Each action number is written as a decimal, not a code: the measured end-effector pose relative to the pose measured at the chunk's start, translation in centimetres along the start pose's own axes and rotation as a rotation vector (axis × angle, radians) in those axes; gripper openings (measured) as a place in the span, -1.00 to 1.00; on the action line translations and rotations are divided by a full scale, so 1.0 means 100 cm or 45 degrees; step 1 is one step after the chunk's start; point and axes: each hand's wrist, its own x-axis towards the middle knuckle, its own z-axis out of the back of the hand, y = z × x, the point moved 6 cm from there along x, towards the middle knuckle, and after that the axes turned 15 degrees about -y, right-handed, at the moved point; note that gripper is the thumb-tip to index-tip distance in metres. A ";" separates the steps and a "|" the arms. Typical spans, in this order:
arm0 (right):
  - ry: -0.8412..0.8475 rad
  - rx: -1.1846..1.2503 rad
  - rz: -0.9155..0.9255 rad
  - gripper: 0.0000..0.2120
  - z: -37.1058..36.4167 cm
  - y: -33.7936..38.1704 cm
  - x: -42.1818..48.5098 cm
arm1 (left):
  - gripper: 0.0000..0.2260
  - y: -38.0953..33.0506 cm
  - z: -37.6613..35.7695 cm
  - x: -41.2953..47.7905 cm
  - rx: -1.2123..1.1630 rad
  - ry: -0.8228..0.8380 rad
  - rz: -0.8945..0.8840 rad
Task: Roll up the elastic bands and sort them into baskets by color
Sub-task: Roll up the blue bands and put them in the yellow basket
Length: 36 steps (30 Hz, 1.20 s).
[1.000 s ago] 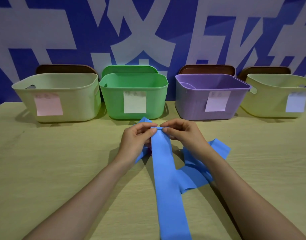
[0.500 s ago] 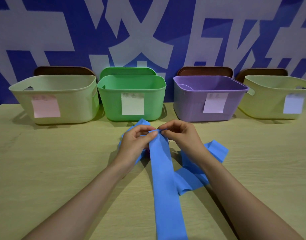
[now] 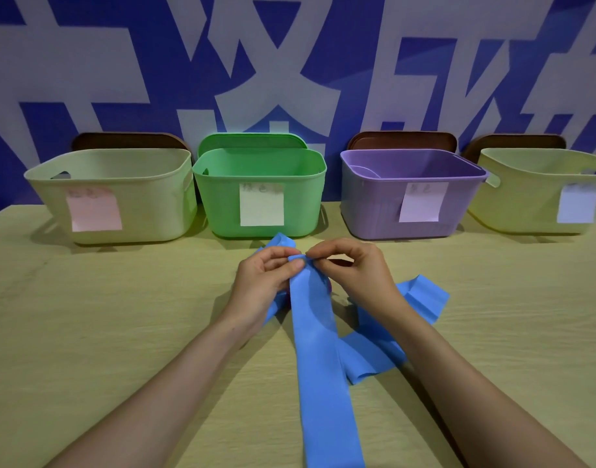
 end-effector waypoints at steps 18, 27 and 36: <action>0.078 0.122 -0.226 -0.92 0.002 -0.012 0.003 | -0.83 0.000 -0.003 -0.003 -0.002 0.101 0.078; 0.142 0.174 -0.185 -0.84 0.000 -0.005 0.000 | -0.86 0.000 0.000 -0.001 -0.024 0.035 0.043; 0.112 0.171 -0.307 -0.86 0.003 -0.015 0.002 | -0.83 -0.001 0.004 0.001 0.019 -0.014 -0.037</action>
